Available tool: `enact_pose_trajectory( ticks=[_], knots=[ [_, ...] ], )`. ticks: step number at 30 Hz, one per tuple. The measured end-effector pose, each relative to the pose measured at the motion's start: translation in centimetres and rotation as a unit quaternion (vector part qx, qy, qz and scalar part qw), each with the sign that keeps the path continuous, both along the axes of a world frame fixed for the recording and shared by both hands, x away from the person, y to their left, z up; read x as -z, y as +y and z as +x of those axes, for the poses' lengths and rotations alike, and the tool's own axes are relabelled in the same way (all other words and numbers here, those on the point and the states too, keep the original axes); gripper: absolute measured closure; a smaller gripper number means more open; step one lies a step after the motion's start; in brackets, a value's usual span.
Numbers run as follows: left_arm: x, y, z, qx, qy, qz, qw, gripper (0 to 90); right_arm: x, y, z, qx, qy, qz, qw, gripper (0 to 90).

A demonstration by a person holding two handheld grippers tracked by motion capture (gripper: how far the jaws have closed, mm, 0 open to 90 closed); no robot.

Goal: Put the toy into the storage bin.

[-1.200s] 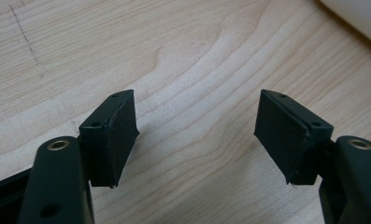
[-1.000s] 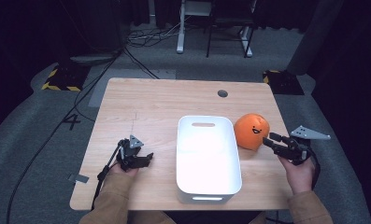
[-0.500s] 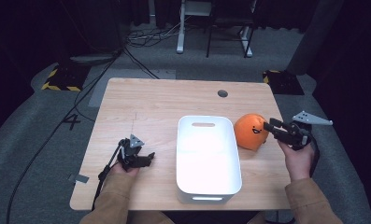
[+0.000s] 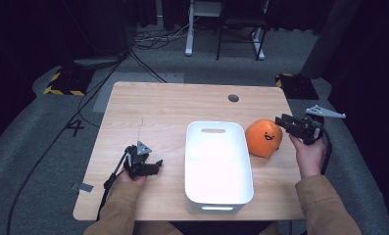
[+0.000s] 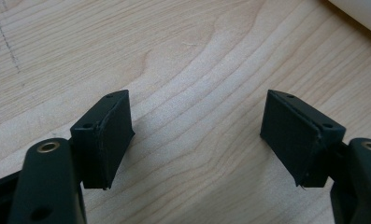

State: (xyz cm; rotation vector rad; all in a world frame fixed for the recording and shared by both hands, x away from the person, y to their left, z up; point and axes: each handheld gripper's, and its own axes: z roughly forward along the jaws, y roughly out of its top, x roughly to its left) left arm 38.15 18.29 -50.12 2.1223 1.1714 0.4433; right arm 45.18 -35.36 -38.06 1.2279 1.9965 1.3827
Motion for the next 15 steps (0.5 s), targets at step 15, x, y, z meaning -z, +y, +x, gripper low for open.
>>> enact_pose_trajectory(
  ticks=[15],
  knots=[
    [0.0,0.0,0.0,0.001,-0.001,0.0,1.0,25.5,2.2,1.0,0.9,-0.023,0.039,-0.007,0.9989,58.1]
  ],
)
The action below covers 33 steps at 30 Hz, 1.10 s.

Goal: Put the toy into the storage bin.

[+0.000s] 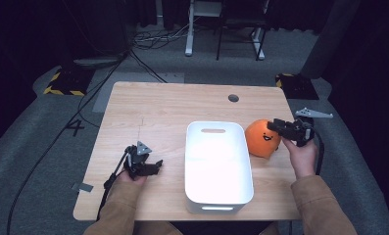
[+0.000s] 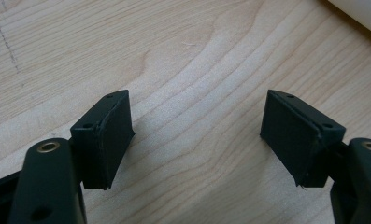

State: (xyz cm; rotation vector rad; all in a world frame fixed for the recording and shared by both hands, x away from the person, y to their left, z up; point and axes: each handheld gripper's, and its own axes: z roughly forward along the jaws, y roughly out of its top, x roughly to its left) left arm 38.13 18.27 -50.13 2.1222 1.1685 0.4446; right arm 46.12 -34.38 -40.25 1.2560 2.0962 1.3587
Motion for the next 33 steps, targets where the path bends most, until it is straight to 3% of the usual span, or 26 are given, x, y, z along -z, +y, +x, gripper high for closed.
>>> enact_pose_trajectory(
  ticks=[5,7,12,15,18,33],
  knots=[
    [0.0,0.0,0.0,-0.002,-0.002,0.001,1.0,25.5,-0.1,0.9,-0.3,-0.023,0.006,-0.009,0.9997,75.5],
    [0.0,0.0,0.0,-0.001,-0.001,0.0,1.0,25.5,-0.4,1.2,-0.6,-0.029,-0.001,-0.016,0.9995,79.4],
    [0.0,0.0,0.0,-0.001,-0.002,0.0,1.0,25.5,-1.4,1.4,-1.6,-0.031,-0.027,-0.017,0.999,80.8],
    [0.0,0.0,0.0,-0.001,-0.002,0.0,1.0,25.5,-2.5,0.9,-2.2,-0.035,-0.038,0.006,0.9987,80.8],
    [0.0,0.0,0.0,-0.001,-0.002,0.0,1.0,25.5,-3.7,0.5,-2.7,-0.045,-0.048,0.013,0.9977,80.8],
    [0.0,0.0,0.0,-0.001,-0.002,0.0,1.0,25.4,-8.5,0.0,-4.8,-0.064,-0.075,0.0,0.9951,80.8]
  ],
)
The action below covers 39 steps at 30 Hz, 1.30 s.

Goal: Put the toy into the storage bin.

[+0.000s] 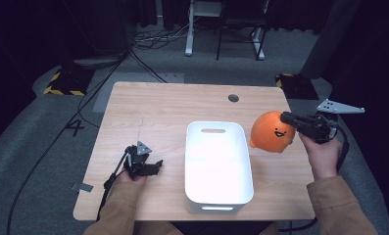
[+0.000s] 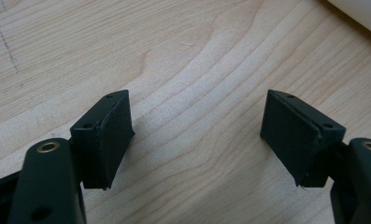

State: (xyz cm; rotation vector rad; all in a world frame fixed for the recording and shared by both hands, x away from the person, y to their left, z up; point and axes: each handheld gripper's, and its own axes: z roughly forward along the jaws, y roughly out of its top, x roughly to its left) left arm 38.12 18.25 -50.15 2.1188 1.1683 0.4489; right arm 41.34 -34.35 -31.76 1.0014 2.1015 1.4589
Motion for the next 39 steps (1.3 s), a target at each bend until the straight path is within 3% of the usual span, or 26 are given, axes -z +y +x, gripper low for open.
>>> enact_pose_trajectory(
  ticks=[27,39],
  knots=[
    [0.0,0.0,0.1,0.003,0.002,-0.002,1.0,25.0,-5.5,0.8,-2.8,-0.036,-0.038,0.001,0.9986,80.9],
    [0.0,-0.1,0.1,0.001,-0.001,0.0,1.0,25.0,-6.7,3.4,-2.6,-0.073,-0.045,0.004,0.9964,80.9]
  ],
)
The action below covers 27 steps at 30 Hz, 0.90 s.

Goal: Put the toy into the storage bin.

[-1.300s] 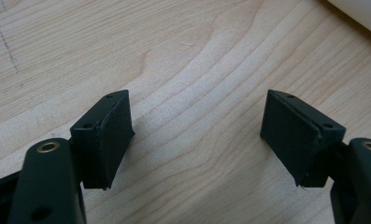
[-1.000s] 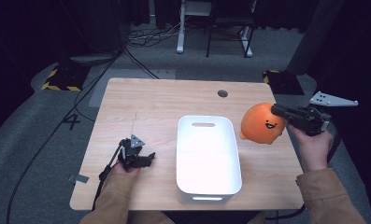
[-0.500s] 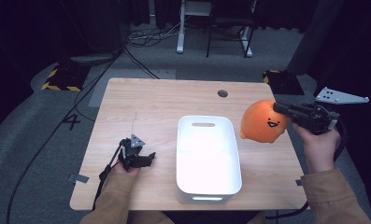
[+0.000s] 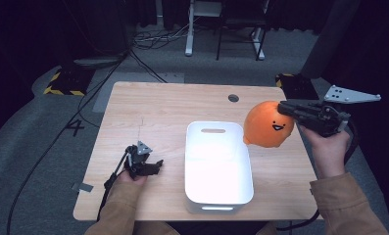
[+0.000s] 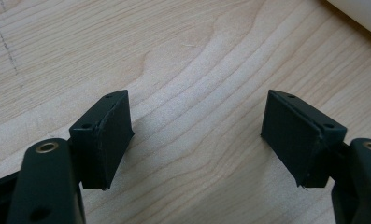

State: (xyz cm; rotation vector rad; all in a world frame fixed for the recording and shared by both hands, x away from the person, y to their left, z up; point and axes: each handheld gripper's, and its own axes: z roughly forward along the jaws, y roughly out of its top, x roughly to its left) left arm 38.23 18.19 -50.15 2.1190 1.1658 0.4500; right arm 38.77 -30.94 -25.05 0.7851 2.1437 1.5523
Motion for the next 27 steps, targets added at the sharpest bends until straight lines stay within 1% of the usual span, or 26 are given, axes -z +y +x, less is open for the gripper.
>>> enact_pose_trajectory(
  ticks=[2,3,7,12,21,27],
  knots=[
    [0.0,0.0,0.0,0.0,0.0,0.0,1.0,25.0,-0.2,0.8,0.1,-0.009,-0.001,0.005,0.9999,80.9],
    [0.0,0.0,0.0,-0.001,-0.001,0.0,1.0,25.0,-0.2,1.1,0.2,-0.014,-0.004,0.001,0.9999,81.0],
    [0.0,0.0,0.0,0.0,0.0,0.0,1.0,24.9,-0.4,2.8,0.5,-0.033,0.0,0.003,0.9995,81.0],
    [0.0,0.0,0.0,0.0,0.002,-0.001,1.0,24.9,-0.4,5.0,1.0,-0.055,-0.001,-0.003,0.9985,81.0],
    [0.0,0.0,0.0,0.0,0.002,-0.002,1.0,24.8,0.0,8.4,1.7,-0.088,0.003,-0.013,0.9961,80.9],
    [0.0,0.0,0.0,0.0,0.002,-0.002,1.0,24.8,0.6,10.2,2.0,-0.102,0.013,-0.016,0.9945,80.9]
  ],
)
